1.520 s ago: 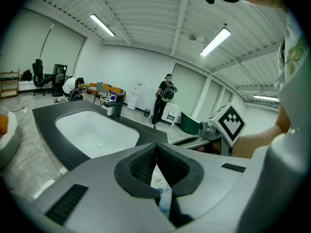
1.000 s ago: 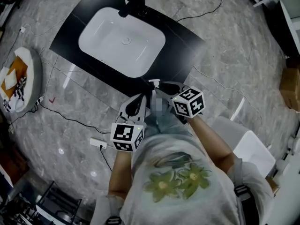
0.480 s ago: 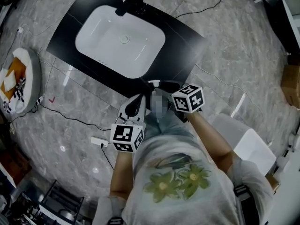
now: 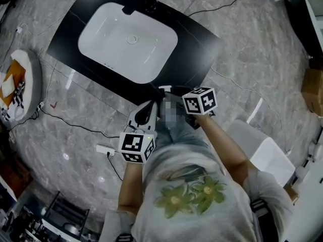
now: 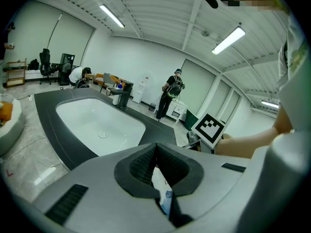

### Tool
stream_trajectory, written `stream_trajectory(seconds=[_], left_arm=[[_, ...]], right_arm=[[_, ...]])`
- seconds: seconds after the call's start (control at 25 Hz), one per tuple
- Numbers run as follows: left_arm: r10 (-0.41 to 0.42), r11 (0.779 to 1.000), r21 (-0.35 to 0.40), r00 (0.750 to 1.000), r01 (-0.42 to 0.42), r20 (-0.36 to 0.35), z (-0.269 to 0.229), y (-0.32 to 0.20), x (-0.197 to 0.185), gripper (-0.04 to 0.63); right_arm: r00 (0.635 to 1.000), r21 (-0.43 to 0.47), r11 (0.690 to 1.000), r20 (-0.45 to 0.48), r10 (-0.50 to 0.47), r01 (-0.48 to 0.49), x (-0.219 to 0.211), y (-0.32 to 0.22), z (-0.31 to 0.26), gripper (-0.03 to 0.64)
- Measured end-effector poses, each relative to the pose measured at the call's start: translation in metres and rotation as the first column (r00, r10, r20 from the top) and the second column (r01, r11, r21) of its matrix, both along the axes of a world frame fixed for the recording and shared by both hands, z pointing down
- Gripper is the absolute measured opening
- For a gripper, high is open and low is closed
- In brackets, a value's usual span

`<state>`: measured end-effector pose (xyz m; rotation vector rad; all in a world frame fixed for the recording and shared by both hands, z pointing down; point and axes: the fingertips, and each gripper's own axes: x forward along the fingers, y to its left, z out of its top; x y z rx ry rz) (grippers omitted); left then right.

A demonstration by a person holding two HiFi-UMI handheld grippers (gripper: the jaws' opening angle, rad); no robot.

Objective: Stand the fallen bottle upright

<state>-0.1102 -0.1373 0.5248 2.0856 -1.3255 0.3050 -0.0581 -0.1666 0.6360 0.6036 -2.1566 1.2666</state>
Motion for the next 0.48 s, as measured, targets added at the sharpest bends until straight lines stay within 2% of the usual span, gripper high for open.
stream_trajectory(seconds=[0.48], left_arm=[[0.004,1.000,-0.012,1.000,-0.004,-0.001,0.003,0.001,-0.002,0.018]], right_arm=[[1.000,-0.096,0.995,-0.014,0.024,-0.025,-0.002,0.002,0.015,0.164]])
